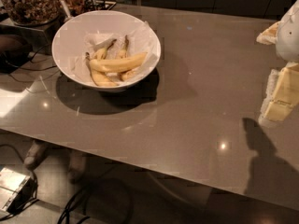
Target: Pick banana from white bowl
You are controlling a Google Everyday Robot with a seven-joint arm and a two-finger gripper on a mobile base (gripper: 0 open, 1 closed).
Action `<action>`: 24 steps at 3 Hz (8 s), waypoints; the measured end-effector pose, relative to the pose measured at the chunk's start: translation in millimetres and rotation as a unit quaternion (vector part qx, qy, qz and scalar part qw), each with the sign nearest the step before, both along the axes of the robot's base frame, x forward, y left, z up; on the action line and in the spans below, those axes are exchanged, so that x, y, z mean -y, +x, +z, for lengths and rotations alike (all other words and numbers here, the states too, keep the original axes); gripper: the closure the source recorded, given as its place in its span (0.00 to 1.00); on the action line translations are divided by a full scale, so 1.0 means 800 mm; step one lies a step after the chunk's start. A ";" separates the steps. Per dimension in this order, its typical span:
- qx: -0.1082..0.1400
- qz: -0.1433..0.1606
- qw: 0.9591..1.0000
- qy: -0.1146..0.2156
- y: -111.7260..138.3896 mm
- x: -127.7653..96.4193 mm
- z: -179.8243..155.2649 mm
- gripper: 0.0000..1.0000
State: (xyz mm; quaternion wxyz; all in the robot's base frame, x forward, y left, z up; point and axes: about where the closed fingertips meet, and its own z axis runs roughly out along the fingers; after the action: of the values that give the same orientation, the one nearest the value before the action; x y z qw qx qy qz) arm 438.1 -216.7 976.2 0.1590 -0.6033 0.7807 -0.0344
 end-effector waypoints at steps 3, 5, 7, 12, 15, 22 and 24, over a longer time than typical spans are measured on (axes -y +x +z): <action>-0.013 0.025 0.999 -0.022 0.015 -0.049 0.012 0.00; -0.010 0.109 0.992 -0.055 0.033 -0.133 0.026 0.00; 0.011 0.130 0.991 -0.020 0.066 -0.181 0.038 0.00; -0.010 0.174 0.983 0.049 0.197 -0.352 0.015 0.00; -0.098 0.154 0.981 0.072 0.260 -0.389 -0.080 0.24; -0.036 0.173 0.974 0.140 0.190 -0.351 -0.029 1.00; -0.014 0.156 0.981 0.117 0.123 -0.318 0.018 1.00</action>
Offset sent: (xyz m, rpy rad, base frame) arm 0.0043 0.0191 0.0043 -0.0375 0.0260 -0.0026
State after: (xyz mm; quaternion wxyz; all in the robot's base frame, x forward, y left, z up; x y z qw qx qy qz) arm 536.6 37.7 990.6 0.2210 -0.6956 0.6775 0.0913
